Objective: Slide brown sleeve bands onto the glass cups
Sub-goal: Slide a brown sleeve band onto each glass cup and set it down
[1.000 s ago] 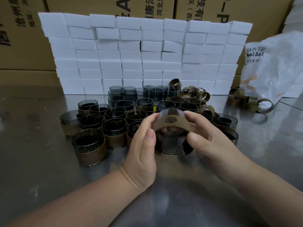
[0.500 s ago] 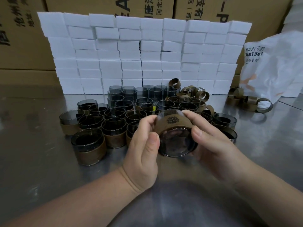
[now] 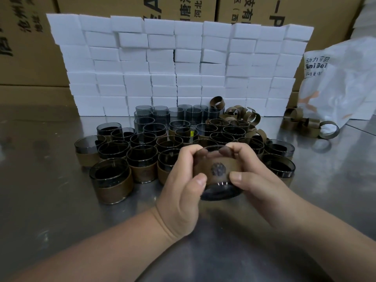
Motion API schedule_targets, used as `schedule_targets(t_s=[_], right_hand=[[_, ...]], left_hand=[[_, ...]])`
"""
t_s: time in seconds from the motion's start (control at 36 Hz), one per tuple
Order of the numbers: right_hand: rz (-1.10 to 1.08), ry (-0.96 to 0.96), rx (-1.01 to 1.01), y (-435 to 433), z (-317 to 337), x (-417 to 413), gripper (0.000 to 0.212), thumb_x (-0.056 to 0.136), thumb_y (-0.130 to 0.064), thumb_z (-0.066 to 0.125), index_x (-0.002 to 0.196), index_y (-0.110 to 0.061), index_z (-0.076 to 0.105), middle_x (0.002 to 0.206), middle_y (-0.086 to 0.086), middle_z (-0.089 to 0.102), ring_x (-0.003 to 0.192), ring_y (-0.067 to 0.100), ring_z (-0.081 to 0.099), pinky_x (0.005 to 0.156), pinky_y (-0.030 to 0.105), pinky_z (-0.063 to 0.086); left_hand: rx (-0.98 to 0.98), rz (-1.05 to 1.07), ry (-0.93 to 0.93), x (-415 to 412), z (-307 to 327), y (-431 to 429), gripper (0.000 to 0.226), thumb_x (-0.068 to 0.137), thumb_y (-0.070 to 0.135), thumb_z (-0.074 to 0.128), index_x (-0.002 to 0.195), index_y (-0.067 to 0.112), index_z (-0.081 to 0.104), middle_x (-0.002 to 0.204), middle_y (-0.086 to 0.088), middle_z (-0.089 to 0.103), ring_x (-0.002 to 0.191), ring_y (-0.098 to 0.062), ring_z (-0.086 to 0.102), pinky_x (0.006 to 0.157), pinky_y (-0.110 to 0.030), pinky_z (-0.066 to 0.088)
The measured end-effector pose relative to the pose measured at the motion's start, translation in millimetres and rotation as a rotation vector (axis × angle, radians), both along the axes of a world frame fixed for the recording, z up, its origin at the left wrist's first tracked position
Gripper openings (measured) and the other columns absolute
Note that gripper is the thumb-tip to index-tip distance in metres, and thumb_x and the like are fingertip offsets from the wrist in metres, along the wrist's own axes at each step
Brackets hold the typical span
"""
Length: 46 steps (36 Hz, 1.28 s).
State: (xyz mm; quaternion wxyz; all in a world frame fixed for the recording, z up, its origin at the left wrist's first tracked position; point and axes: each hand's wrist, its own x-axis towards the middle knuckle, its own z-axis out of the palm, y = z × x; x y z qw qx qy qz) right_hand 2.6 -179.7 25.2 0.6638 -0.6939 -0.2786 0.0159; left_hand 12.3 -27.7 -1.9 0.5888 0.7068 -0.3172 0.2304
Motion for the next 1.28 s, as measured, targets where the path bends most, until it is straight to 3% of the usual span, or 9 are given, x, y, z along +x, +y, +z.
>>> schedule_targets(t_s=[0.08,0.25,0.33,0.47,0.64,0.75,0.83,0.97,1.28], right_hand=[[-0.12,-0.142,-0.173,2.9,0.7,-6.1,0.03,0.065,-0.052,0.054,0.091,-0.037,0.051,0.084,-0.016,0.057,0.078,0.002,0.053,0.071,0.023,0.045],[-0.365,-0.365,-0.246,5.1,1.0,-7.2,0.036,0.069,-0.056,0.048,0.082,-0.023,0.056,0.075,-0.006,0.054,0.07,0.006,0.051,0.063,0.023,0.043],[-0.35,-0.365,-0.185,5.2,2.1,-6.8,0.033,0.073,-0.051,0.046,0.078,-0.02,0.057,0.075,0.0,0.055,0.067,0.005,0.05,0.061,0.021,0.042],[-0.351,-0.401,-0.198,4.9,2.1,-8.2,0.026,0.077,-0.048,0.045,0.078,-0.027,0.06,0.074,-0.006,0.059,0.069,0.009,0.054,0.063,0.025,0.042],[-0.342,-0.432,-0.217,5.9,-0.7,-8.8,0.023,0.077,-0.047,0.045,0.068,-0.026,0.053,0.064,-0.008,0.052,0.055,0.002,0.047,0.051,0.012,0.035],[-0.304,-0.366,-0.218,5.2,-3.5,-5.8,0.028,0.072,-0.05,0.047,0.064,-0.024,0.051,0.06,-0.01,0.052,0.054,0.0,0.045,0.051,0.011,0.035],[-0.273,-0.348,-0.23,6.2,-3.2,-4.7,0.02,0.071,-0.054,0.049,0.072,-0.035,0.056,0.059,-0.014,0.054,0.053,-0.002,0.047,0.051,0.01,0.036],[-0.223,-0.32,-0.219,5.9,-3.0,-3.1,0.015,0.069,-0.054,0.051,0.071,-0.041,0.058,0.059,-0.017,0.055,0.054,-0.002,0.048,0.052,0.011,0.037],[-0.213,-0.336,-0.242,3.7,-2.7,-2.4,0.023,0.071,-0.053,0.05,0.065,-0.032,0.057,0.056,-0.017,0.054,0.052,-0.002,0.048,0.051,0.01,0.036]], left_hand=[[0.097,0.091,-0.1,-2.9,2.0,-1.1,0.028,0.079,0.041,0.031,0.097,0.022,0.042,0.084,0.002,0.05,0.077,-0.01,0.048,0.071,-0.026,0.04],[0.172,0.152,-0.139,-9.0,5.1,-3.0,0.019,0.078,0.042,0.032,0.084,0.025,0.038,0.073,0.006,0.042,0.066,-0.008,0.041,0.062,-0.025,0.036],[0.194,0.175,-0.138,-9.8,5.5,-4.1,0.031,0.077,0.044,0.032,0.081,0.015,0.043,0.071,0.003,0.044,0.064,-0.013,0.043,0.06,-0.031,0.037],[0.22,0.151,-0.196,-10.0,8.6,-4.7,0.043,0.08,0.037,0.033,0.086,0.0,0.053,0.079,-0.009,0.054,0.074,-0.026,0.052,0.066,-0.044,0.043],[0.087,0.023,-0.123,-13.1,6.4,-7.7,0.026,0.077,0.029,0.035,0.092,0.014,0.051,0.081,-0.003,0.053,0.074,-0.017,0.052,0.067,-0.029,0.043],[0.08,-0.003,-0.103,-10.6,6.6,-5.8,0.018,0.073,0.029,0.037,0.083,0.018,0.049,0.072,0.004,0.049,0.067,-0.008,0.047,0.062,-0.022,0.039],[0.103,-0.007,-0.122,-8.4,7.6,-3.4,0.011,0.075,0.028,0.037,0.076,0.021,0.045,0.067,0.008,0.044,0.063,-0.005,0.042,0.06,-0.02,0.036],[0.143,-0.004,-0.137,-5.4,8.4,-1.2,0.011,0.079,0.029,0.038,0.074,0.021,0.043,0.065,0.01,0.041,0.06,-0.003,0.04,0.059,-0.02,0.034],[0.158,0.007,-0.174,-8.1,11.3,-0.7,0.018,0.085,0.027,0.035,0.068,0.025,0.038,0.059,0.015,0.035,0.055,0.0,0.037,0.056,-0.018,0.03]])
